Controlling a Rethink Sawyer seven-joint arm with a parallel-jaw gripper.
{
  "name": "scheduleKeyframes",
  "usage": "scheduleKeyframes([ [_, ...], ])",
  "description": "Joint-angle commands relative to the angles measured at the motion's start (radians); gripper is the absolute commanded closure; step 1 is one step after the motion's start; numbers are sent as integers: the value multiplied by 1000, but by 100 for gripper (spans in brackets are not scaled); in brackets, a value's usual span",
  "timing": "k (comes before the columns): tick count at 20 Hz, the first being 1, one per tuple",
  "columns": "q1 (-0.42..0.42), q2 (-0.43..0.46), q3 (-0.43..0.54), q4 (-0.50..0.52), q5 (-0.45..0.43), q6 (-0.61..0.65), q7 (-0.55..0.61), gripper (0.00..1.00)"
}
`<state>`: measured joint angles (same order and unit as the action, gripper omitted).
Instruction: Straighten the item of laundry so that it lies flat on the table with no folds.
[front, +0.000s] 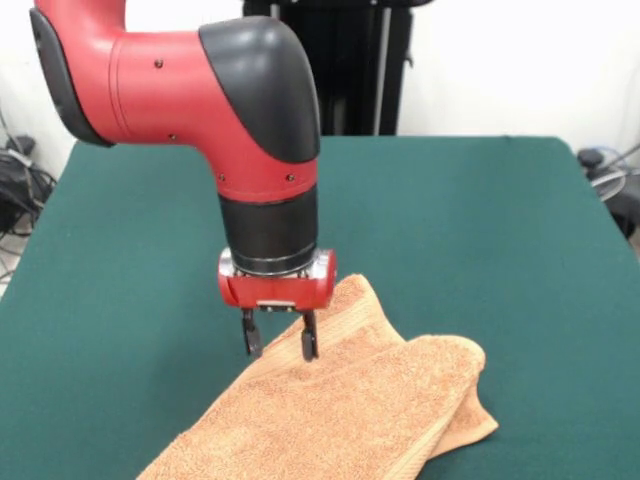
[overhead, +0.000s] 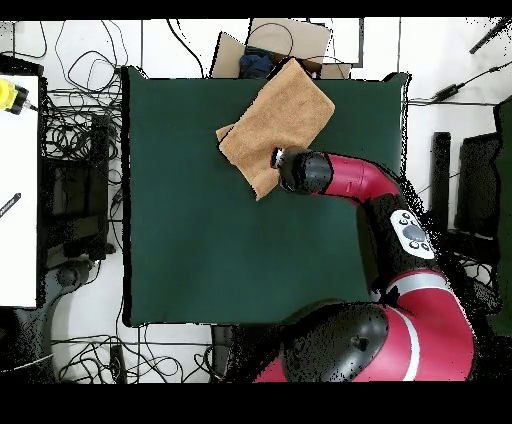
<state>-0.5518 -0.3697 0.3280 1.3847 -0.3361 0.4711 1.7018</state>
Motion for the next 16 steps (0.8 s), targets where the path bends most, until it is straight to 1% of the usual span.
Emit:
scheduleKeyframes([
  [1,28,-122,4,25,-89,296,-250,0],
  [3,44,-174,-3,50,-82,343,-238,0],
  [5,50,-167,3,49,-92,362,-222,0],
  [6,47,-149,10,48,-100,353,-208,0],
  [11,27,-66,20,76,-167,221,-137,0],
  [14,17,-40,21,78,-196,180,-118,0],
  [16,11,-1,22,59,-206,168,-112,0],
])
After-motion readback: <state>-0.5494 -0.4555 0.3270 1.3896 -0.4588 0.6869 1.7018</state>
